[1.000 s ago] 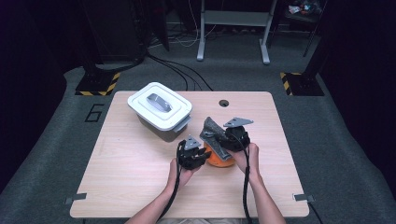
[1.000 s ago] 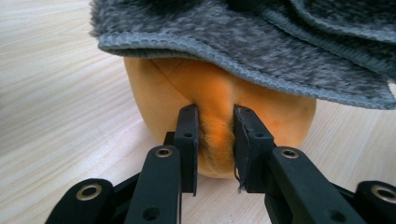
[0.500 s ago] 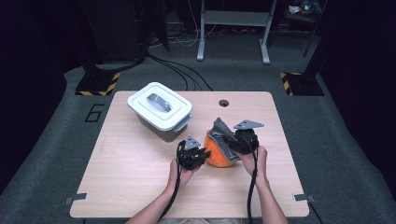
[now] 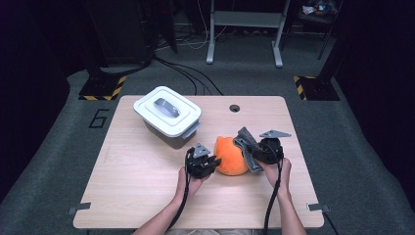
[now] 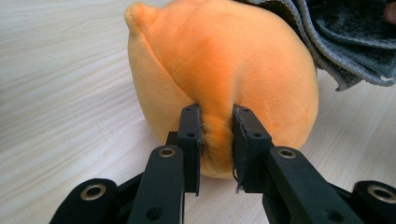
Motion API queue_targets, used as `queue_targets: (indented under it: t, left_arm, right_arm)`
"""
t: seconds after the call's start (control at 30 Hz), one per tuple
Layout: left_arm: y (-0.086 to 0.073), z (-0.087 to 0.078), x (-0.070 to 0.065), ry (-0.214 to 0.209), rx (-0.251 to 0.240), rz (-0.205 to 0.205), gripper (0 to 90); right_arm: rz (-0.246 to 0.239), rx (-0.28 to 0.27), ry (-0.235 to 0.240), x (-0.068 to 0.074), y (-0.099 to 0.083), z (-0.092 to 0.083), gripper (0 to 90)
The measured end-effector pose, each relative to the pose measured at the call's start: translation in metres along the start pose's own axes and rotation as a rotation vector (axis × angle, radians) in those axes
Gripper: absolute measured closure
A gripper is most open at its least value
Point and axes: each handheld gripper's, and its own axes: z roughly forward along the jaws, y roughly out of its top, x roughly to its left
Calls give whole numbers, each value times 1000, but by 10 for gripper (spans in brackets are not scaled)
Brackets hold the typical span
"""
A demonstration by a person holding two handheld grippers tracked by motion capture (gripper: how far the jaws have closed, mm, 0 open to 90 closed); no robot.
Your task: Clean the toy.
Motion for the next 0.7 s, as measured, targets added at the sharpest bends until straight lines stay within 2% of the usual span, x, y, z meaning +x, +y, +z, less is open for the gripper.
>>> queue_targets:
  t: [0.17, 0.23, 0.3, 0.4, 0.53, 0.67, 0.7]
  left_arm:
    - [-1, 0, 0, -1, 2, -1, 745]
    - [-1, 0, 1, -1, 2, 0, 745]
    - [-1, 0, 1, 0, 0, -1, 744]
    - [-1, -1, 2, 1, 2, 9, 744]
    - [-2, -1, 1, 1, -2, 2, 744]
    - [-2, -1, 0, 2, -3, 4, 743]
    - [-2, -1, 0, 1, -4, 3, 743]
  right_arm:
    - [44, 47, -28, -13, -11, 8, 682]
    - [48, 65, -39, -18, -15, 12, 681]
    - [67, 79, -33, -22, -17, 14, 682]
    - [75, 56, -42, -24, -15, 7, 688]
    - [83, -29, -13, -22, -2, -15, 693]
    - [59, -84, 37, -9, 16, -32, 692]
    - [40, -96, 50, -4, 22, -35, 692]
